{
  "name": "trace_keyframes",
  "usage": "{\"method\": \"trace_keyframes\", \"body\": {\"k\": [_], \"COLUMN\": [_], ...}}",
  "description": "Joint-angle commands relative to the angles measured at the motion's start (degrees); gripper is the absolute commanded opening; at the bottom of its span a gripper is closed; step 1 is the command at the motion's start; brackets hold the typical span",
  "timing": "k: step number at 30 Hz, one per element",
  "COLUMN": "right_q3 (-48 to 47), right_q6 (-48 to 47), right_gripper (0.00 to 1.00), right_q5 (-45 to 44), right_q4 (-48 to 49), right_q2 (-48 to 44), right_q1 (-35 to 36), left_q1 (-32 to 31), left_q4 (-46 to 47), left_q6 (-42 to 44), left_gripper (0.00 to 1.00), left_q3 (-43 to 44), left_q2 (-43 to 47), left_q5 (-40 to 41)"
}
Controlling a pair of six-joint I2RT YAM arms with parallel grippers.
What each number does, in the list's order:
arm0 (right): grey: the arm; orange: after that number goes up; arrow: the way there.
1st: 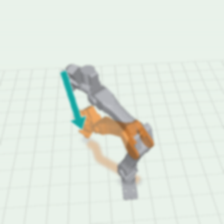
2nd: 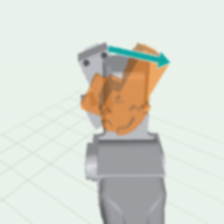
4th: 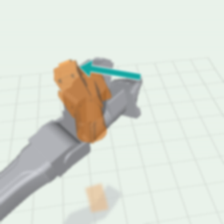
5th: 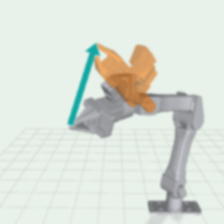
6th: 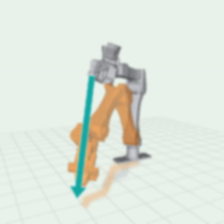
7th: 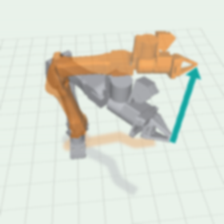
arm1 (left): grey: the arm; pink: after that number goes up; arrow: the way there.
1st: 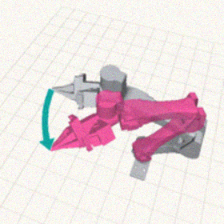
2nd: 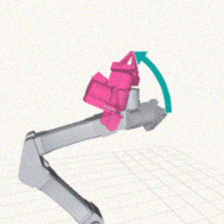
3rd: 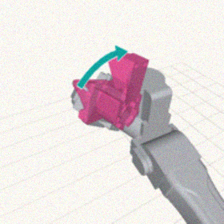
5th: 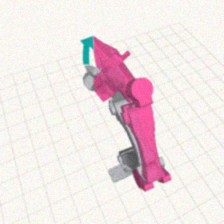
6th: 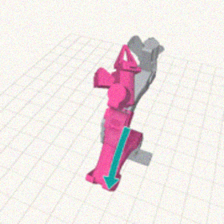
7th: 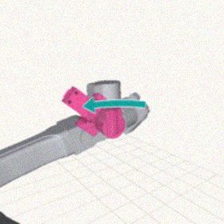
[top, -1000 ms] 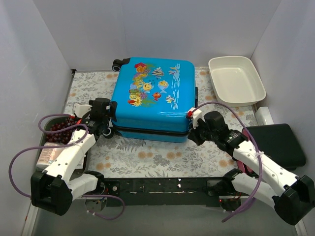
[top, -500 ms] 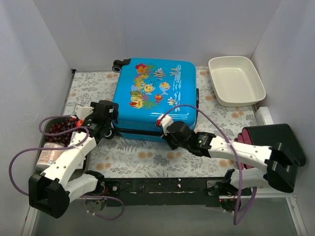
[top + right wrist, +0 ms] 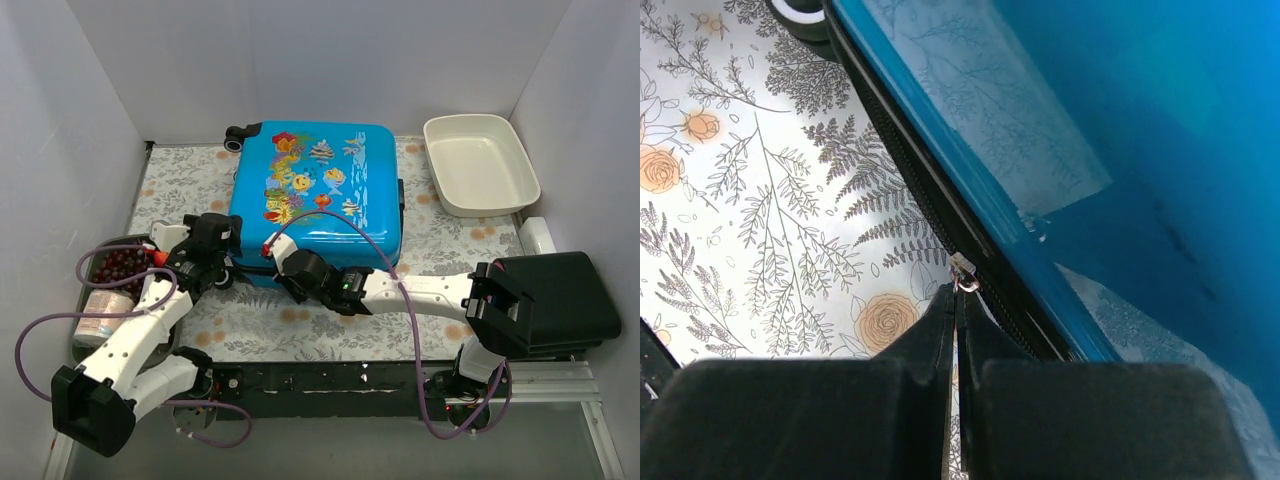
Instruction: Open, take out, and arrange the luggage
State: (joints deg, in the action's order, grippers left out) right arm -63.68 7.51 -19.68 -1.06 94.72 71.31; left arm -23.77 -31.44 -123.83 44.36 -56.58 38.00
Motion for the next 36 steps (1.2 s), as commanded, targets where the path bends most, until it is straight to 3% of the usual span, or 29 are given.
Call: {"method": "trace_keyframes", "body": {"k": [1,7,11,12,13,15,16,17,21,23,27,30,33,34,36], "right_q3": [1.6,10.1,12.9,13.2,13.8,15.9,16.7,17.4,21.2,21.8,22.5,23.5,24.2,24.4,25.1], "right_q6": [3.3,3.7,1.7,1.0,0.5,-0.6,-0.7,-0.7,-0.8,-0.9,-1.2,-2.0,-2.2,-2.5,-3.6], "right_gripper": [0.01,0.01,0.01,0.01,0.01,0.01,0.01,0.01,0.01,0.01,0.01,0.01,0.01,0.01,0.01], "right_q5": [-0.4,2.5,5.2,5.4,5.1,5.4,5.4,5.7,4.6,1.3,-1.8,-2.0,-0.2,0.5,2.3], "right_q4": [6.1,6.9,6.0,5.0,4.7,4.1,4.0,3.6,2.0,1.1,-1.7,-2.0,-2.1,-2.1,-1.8], "right_q2": [-4.0,-11.7,-15.3,-16.0,-16.7,-19.0,-19.8,-21.3,-23.9,-24.8,-26.2,-27.3,-28.4,-28.8,-29.9], "right_q1": [-3.3,-13.5,-19.5,-20.3,-21.4,-22.2,-22.4,-22.4,-22.5,-22.6,-24.8,-26.5,-29.7,-30.0,-30.4], "left_q1": [-3.7,-5.9,-6.8,-7.0,-7.0,-7.0,-7.0,-7.0,-7.0,-7.0,-7.0,-6.9,-5.5,-4.8,-0.9], "left_q4": [-13.3,-10.7,-7.7,-7.2,-7.2,-9.4,-10.6,-11.8,-16.0,-14.3,-0.6,5.9,14.5,16.0,20.4], "left_q6": [1.7,10.4,18.3,19.1,20.0,21.5,21.5,21.6,22.8,25.7,40.3,42.4,53.7,62.0,70.6], "left_gripper": [0.0,0.0,0.0,0.04,0.3,0.66,0.91,0.98,0.98,0.98,0.98,0.98,0.98,0.98,0.98], "left_q3": [-4.4,-6.7,-7.4,-7.4,-7.1,-5.2,-4.2,-3.0,4.8,7.0,10.4,12.7,17.3,19.0,23.0], "left_q2": [3.3,9.3,10.8,11.0,11.3,13.1,13.8,14.8,18.3,18.5,14.4,7.5,-0.3,-1.8,-4.9], "left_q5": [-12.5,-18.9,-28.7,-29.9,-31.1,-30.1,-28.5,-26.7,-16.2,-15.5,-19.0,-16.8,-17.2,-19.3,-27.6]}}
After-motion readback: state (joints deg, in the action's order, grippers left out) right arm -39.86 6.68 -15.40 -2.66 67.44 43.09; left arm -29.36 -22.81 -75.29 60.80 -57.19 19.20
